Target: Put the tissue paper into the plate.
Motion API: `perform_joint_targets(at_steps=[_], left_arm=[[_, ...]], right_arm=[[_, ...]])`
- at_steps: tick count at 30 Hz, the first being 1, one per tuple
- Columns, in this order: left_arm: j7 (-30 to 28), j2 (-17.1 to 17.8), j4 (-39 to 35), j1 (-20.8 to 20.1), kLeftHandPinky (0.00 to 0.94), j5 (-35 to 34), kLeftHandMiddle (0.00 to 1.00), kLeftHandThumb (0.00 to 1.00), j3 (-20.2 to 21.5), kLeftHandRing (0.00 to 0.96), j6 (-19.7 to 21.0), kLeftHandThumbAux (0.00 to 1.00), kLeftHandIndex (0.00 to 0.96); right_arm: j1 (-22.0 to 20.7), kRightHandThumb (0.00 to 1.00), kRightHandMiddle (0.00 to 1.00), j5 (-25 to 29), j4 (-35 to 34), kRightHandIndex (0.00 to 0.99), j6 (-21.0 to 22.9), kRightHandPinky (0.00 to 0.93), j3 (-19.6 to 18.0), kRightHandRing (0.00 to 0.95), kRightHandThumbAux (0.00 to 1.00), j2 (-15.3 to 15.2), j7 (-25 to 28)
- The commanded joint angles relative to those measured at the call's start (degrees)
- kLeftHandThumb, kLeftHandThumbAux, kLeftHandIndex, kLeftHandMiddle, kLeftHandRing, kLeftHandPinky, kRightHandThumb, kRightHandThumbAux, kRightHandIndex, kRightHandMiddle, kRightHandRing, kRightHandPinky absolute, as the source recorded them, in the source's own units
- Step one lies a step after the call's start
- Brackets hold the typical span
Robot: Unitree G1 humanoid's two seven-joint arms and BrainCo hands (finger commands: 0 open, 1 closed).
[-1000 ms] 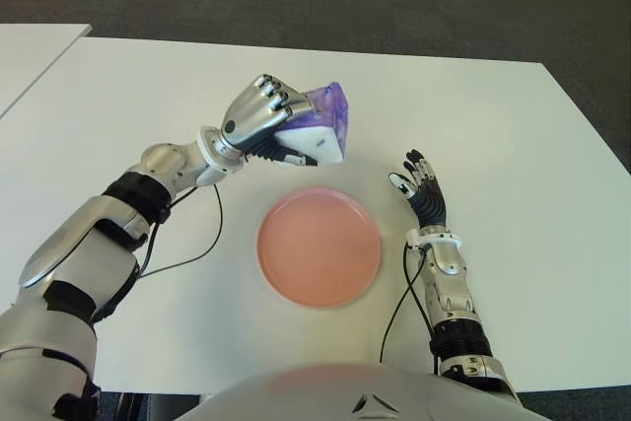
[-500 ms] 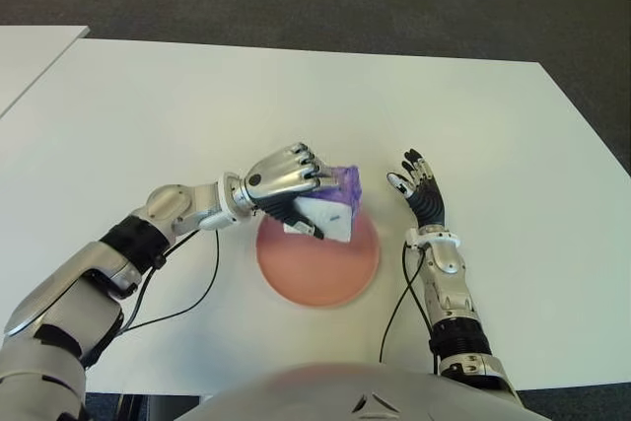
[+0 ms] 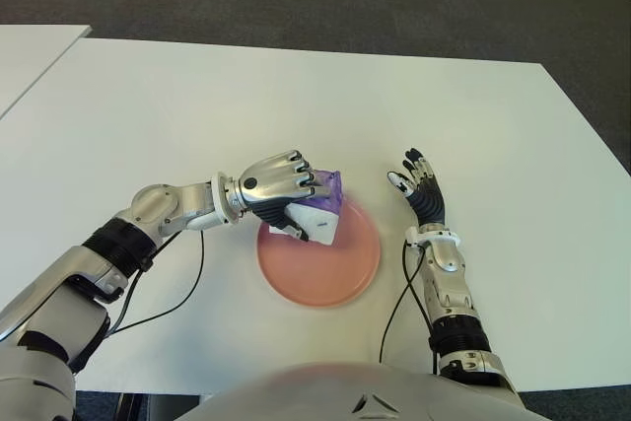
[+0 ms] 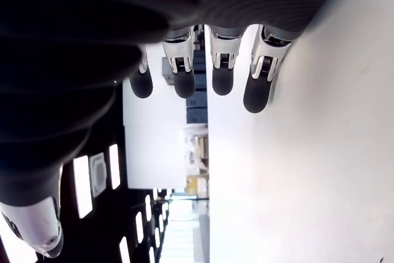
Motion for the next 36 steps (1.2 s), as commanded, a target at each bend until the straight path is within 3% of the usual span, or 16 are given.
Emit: perform_joint_targets(at_steps=[1,20,36], left_arm=[[-2.2,0.2,-0.7,2.0,0.857,2.1,0.856,0.735,-0.3,0.856,0.2,0.701,0.443],[-2.9,-1.3,1.7,2.1,0.862,6.3,0.857,0.744,-1.7,0.86,3.0,0.7,0.442],[0.7,-1.7,2.5,2.8,0.843,7.8,0.85,0.743,-2.0,0.852,4.3,0.7,0.442]], right_arm=[[2.9,0.052,0.016,0.7,3.7,0.0,3.1,0.008,-0.3,0.0,0.648,0.4,0.1],[3.8,0.062,0.015,-0.9,1.1,0.0,3.8,0.002,0.9,0.0,0.606,0.6,-1.4],[4.6,0.071,0.016,-0.7,-1.1,0.003,5.3,0.002,1.7,0.0,0.61,0.9,-2.0]])
